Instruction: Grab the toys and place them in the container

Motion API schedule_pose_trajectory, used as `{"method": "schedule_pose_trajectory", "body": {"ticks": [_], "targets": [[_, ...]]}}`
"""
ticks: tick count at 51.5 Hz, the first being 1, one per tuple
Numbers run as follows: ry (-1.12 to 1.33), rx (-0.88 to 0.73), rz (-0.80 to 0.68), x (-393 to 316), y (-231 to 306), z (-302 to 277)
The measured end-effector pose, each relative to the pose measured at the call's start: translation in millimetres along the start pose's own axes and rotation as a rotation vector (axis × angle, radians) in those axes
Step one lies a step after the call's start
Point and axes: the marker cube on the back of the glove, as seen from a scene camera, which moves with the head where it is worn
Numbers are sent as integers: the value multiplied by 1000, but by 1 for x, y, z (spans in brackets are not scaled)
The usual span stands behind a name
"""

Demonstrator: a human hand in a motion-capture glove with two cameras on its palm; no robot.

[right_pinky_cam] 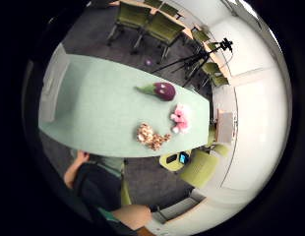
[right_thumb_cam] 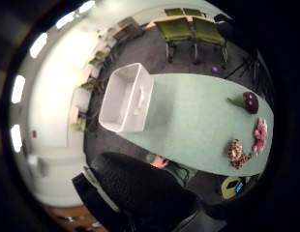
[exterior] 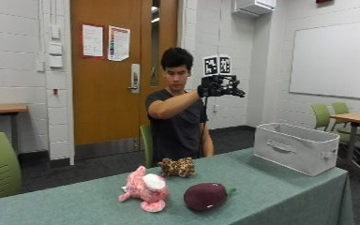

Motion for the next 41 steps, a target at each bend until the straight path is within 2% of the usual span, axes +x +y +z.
{"method": "schedule_pose_trajectory", "body": {"ticks": [6,13,25,41], "targets": [[7,14,42,49,19,2],[-9,-7,91,100,40,30],[-63,-109,172,161,75,138],[-33,-269,210,190,101,250]]}}
